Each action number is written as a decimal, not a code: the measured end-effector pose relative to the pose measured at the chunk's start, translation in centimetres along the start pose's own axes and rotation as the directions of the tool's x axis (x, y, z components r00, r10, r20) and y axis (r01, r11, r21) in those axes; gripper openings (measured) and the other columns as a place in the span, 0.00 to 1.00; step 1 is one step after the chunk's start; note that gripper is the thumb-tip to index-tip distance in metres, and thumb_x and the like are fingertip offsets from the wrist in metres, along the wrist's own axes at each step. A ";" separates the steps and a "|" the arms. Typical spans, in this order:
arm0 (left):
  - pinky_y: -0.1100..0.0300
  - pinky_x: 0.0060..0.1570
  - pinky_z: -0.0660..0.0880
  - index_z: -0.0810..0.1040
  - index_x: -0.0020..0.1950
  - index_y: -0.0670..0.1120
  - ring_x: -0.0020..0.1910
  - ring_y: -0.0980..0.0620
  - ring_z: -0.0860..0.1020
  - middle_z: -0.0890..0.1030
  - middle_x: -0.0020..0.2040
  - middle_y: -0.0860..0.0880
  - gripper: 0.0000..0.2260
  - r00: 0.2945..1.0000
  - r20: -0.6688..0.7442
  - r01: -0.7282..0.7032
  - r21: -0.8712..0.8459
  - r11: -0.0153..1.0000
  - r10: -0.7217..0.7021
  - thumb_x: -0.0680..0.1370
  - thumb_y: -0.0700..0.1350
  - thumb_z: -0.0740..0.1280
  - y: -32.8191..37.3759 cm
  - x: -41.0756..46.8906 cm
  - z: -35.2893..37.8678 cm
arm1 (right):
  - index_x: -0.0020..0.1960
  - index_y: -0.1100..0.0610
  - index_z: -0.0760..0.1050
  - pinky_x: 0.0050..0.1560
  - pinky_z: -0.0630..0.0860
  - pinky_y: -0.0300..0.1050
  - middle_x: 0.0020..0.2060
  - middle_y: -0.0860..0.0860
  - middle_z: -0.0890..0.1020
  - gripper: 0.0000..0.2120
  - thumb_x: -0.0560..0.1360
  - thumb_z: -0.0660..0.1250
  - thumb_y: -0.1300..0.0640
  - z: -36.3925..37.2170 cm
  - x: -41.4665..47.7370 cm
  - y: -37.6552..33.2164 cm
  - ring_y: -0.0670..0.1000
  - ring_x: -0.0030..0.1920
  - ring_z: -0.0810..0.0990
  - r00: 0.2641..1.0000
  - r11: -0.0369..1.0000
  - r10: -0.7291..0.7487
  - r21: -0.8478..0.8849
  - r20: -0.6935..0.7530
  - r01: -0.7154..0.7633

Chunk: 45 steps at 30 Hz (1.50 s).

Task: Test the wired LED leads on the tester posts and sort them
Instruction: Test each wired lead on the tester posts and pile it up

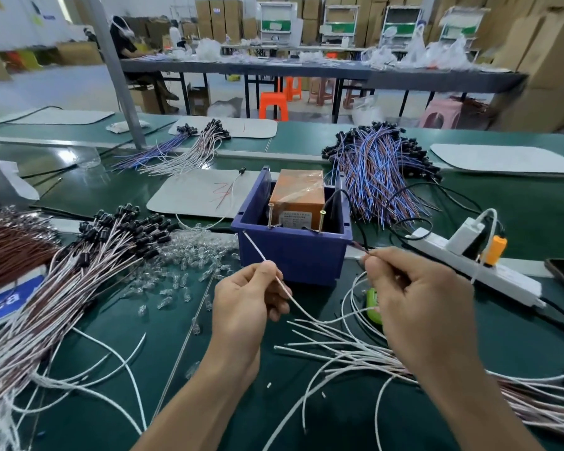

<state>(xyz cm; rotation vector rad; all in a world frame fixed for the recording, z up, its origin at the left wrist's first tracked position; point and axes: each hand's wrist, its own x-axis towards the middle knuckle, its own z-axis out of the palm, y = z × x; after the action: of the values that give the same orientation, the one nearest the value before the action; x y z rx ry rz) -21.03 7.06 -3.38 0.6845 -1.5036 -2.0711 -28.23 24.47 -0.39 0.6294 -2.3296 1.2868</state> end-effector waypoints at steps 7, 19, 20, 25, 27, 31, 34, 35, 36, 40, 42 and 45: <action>0.65 0.23 0.67 0.82 0.30 0.50 0.25 0.52 0.74 0.81 0.30 0.44 0.19 0.999 -0.018 -0.044 0.136 0.990 0.047 0.81 0.42 0.67 1.0 0.6 0.2 | 0.49 0.46 0.82 0.41 0.78 0.54 0.31 0.46 0.83 0.09 0.80 0.63 0.47 0.4 3.0 -1.7 0.57 0.35 0.81 0.999 0.989 -0.008 -0.147 0.047 0.014; 0.67 0.24 0.68 0.82 0.31 0.49 0.25 0.52 0.74 0.81 0.29 0.44 0.18 0.999 0.031 -0.040 0.169 0.985 0.035 0.81 0.43 0.67 0.4 0.7 1.5 | 0.41 0.47 0.75 0.39 0.78 0.50 0.30 0.42 0.81 0.06 0.75 0.71 0.52 1.6 4.3 -1.4 0.51 0.33 0.79 0.992 0.971 -0.066 -0.223 0.104 0.088; 0.67 0.25 0.68 0.82 0.31 0.49 0.25 0.52 0.74 0.81 0.30 0.44 0.18 0.999 0.040 -0.038 0.166 0.985 0.032 0.81 0.43 0.67 0.3 0.6 1.6 | 0.41 0.47 0.75 0.39 0.78 0.50 0.30 0.42 0.81 0.06 0.75 0.71 0.52 1.6 4.3 -1.3 0.51 0.33 0.79 0.993 0.972 -0.067 -0.217 0.096 0.087; 0.67 0.24 0.68 0.82 0.31 0.48 0.25 0.52 0.74 0.81 0.30 0.44 0.18 0.998 0.052 -0.049 0.162 0.986 0.041 0.81 0.43 0.67 0.0 0.6 1.5 | 0.40 0.48 0.75 0.39 0.78 0.52 0.29 0.43 0.81 0.06 0.74 0.71 0.53 1.7 3.5 -0.6 0.53 0.33 0.79 0.996 0.984 -0.033 -0.173 0.080 0.046; 0.68 0.24 0.68 0.82 0.31 0.48 0.25 0.52 0.74 0.81 0.30 0.44 0.18 0.998 0.051 -0.054 0.169 0.984 0.046 0.81 0.43 0.67 -0.1 0.7 1.5 | 0.40 0.48 0.75 0.40 0.78 0.52 0.29 0.42 0.80 0.06 0.74 0.71 0.53 1.8 3.2 -0.4 0.53 0.33 0.79 0.996 0.986 -0.020 -0.162 0.087 0.033; 0.68 0.24 0.68 0.82 0.32 0.48 0.25 0.52 0.74 0.81 0.30 0.44 0.17 0.998 0.050 -0.057 0.182 0.982 0.048 0.81 0.44 0.67 -0.2 0.7 1.5 | 0.40 0.49 0.75 0.38 0.76 0.49 0.28 0.42 0.80 0.06 0.74 0.71 0.53 2.1 2.9 -0.3 0.50 0.33 0.78 0.997 0.987 -0.010 -0.158 0.083 0.024; 0.68 0.25 0.68 0.82 0.33 0.48 0.25 0.53 0.75 0.81 0.31 0.44 0.17 0.997 0.052 -0.069 0.189 0.980 0.060 0.81 0.43 0.67 0.0 0.8 1.5 | 0.41 0.49 0.75 0.36 0.75 0.47 0.28 0.42 0.80 0.06 0.74 0.71 0.53 2.2 2.7 -0.1 0.48 0.31 0.77 0.997 0.987 0.004 -0.159 0.072 0.007; 0.68 0.25 0.68 0.83 0.33 0.48 0.25 0.53 0.75 0.82 0.31 0.44 0.17 0.996 0.052 -0.075 0.192 0.979 0.066 0.81 0.43 0.67 0.0 0.9 1.5 | 0.41 0.49 0.75 0.37 0.75 0.48 0.28 0.42 0.79 0.06 0.74 0.71 0.53 2.2 2.7 0.0 0.49 0.32 0.77 0.997 0.987 0.013 -0.159 0.075 -0.001; 0.68 0.25 0.69 0.83 0.33 0.48 0.25 0.53 0.75 0.82 0.31 0.44 0.17 0.996 0.053 -0.084 0.199 0.976 0.075 0.82 0.43 0.67 0.1 1.0 1.5 | 0.41 0.49 0.75 0.37 0.76 0.48 0.28 0.42 0.80 0.06 0.74 0.71 0.53 2.2 2.6 0.0 0.49 0.32 0.78 0.997 0.987 0.019 -0.159 0.078 -0.006; 0.68 0.25 0.68 0.83 0.33 0.48 0.25 0.53 0.74 0.82 0.30 0.44 0.17 0.993 0.059 -0.115 0.227 0.967 0.104 0.82 0.42 0.67 0.2 1.0 1.6 | 0.40 0.49 0.75 0.38 0.76 0.49 0.27 0.43 0.79 0.06 0.74 0.71 0.53 2.1 2.5 0.1 0.50 0.32 0.77 0.996 0.987 0.030 -0.162 0.085 -0.016; 0.68 0.25 0.68 0.83 0.33 0.48 0.25 0.54 0.74 0.82 0.30 0.45 0.17 0.992 0.062 -0.118 0.239 0.964 0.107 0.82 0.42 0.67 0.2 1.0 1.8 | 0.40 0.49 0.75 0.38 0.76 0.50 0.27 0.43 0.79 0.06 0.74 0.71 0.53 2.1 2.5 0.2 0.51 0.32 0.77 0.995 0.987 0.038 -0.158 0.089 -0.023; 0.68 0.25 0.68 0.83 0.33 0.48 0.25 0.54 0.75 0.82 0.30 0.45 0.16 0.993 0.053 -0.118 0.247 0.962 0.108 0.81 0.42 0.68 0.2 1.1 1.8 | 0.40 0.49 0.75 0.38 0.77 0.50 0.27 0.43 0.79 0.06 0.74 0.71 0.53 2.2 2.5 0.2 0.51 0.32 0.77 0.995 0.987 0.040 -0.157 0.090 -0.026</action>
<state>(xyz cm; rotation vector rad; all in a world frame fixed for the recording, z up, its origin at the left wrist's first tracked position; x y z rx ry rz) -23.00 7.62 -2.79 0.6362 -1.8026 -1.8385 -30.69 22.22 -0.18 0.6133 -2.4968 1.0966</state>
